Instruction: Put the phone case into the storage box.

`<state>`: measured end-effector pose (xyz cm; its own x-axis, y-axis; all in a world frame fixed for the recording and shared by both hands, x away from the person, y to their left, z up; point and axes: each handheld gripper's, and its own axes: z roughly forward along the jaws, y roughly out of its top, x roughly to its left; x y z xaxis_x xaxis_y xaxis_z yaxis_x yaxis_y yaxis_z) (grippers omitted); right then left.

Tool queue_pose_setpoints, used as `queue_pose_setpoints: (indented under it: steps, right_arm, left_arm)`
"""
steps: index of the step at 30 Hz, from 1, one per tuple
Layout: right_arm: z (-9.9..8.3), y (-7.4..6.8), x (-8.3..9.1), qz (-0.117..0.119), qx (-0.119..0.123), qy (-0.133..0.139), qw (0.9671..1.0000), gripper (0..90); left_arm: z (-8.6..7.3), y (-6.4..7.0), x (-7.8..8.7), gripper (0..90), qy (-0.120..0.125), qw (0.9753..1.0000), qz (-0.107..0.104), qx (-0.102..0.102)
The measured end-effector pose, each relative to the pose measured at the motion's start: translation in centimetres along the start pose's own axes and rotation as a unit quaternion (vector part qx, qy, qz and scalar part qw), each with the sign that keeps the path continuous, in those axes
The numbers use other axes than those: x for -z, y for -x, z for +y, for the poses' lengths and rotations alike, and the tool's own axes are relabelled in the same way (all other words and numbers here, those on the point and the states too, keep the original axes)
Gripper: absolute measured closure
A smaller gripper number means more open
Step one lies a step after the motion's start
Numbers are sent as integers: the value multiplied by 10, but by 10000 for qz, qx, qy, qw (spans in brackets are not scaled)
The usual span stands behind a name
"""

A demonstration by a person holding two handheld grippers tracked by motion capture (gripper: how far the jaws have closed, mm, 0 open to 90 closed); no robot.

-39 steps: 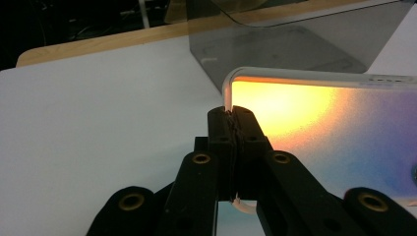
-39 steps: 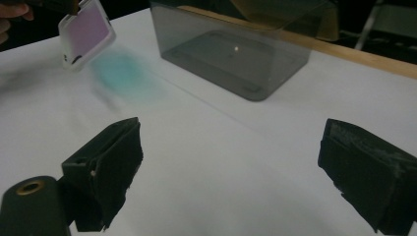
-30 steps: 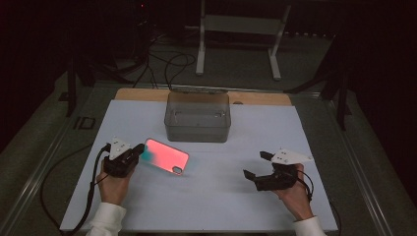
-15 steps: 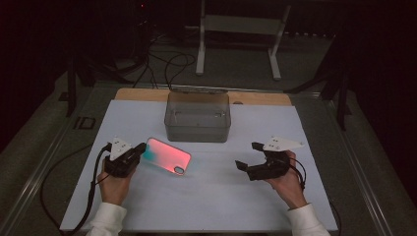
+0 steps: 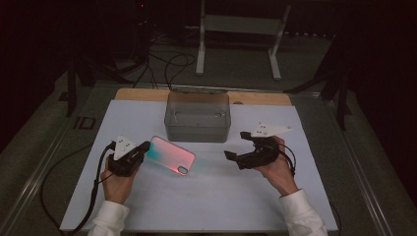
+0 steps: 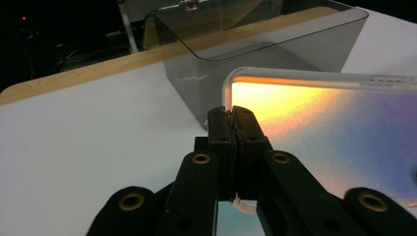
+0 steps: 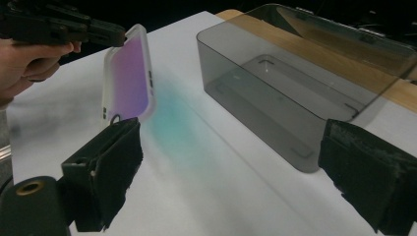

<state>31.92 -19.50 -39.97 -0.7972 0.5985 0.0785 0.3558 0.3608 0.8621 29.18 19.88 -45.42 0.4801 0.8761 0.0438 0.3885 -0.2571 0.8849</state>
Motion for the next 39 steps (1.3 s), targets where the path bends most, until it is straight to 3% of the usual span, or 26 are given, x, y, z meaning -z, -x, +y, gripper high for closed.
queue_pose_setpoints:
  steps: [19,39]
  right_arm:
    - [18,0,-24,364,-42,-209,9991,94]
    - [24,2,-42,801,-323,-571,9946,126]
  left_arm:
    - [12,13,-8,891,34,9993,-175,-319]
    - [16,26,-14,890,87,9975,-420,-570]
